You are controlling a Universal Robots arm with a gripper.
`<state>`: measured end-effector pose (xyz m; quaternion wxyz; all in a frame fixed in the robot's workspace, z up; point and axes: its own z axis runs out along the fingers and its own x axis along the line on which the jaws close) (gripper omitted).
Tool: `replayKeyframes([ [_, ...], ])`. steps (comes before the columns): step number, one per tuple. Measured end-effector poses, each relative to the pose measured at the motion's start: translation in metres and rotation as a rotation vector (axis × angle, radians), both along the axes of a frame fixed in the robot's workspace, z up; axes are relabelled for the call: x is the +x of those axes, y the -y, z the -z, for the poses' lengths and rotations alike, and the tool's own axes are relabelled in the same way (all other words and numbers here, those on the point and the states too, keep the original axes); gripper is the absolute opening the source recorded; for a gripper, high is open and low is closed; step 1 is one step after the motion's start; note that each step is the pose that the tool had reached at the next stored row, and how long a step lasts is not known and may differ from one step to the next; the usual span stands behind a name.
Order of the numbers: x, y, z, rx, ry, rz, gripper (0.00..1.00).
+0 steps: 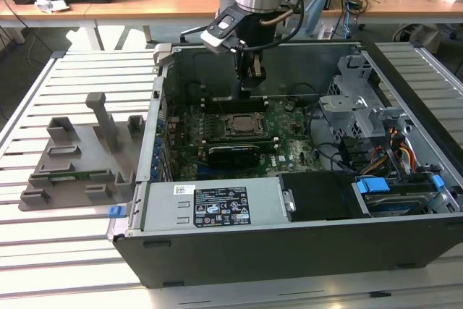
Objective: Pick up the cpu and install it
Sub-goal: 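Install the first cpu locking lever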
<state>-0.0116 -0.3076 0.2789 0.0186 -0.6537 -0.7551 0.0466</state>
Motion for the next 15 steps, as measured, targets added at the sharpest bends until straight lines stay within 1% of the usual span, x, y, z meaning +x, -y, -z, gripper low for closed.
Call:
replayKeyframes([
  [3, 0.0000, 0.0001, -0.0001, -0.0002, -0.0001, -0.014, 0.11],
  [7, 0.0000, 0.0000, 0.0000, -0.0001, -0.0001, -0.068, 0.11],
  [8, 0.0000, 0.0000, 0.0000, -0.0001, 0.0000, -0.102, 0.11],
  [10, 0.0000, 0.0000, 0.0000, -0.0001, 0.0000, -0.136, 0.11],
  [12, 0.0000, 0.0000, 0.0000, -0.0001, -0.0001, -0.202, 0.11],
  [13, 0.0000, 0.0000, 0.0000, -0.0001, 0.0000, -0.227, 0.11],
  [15, 0.0000, 0.0000, 0.0000, -0.0001, 0.0000, -0.256, 0.11],
])
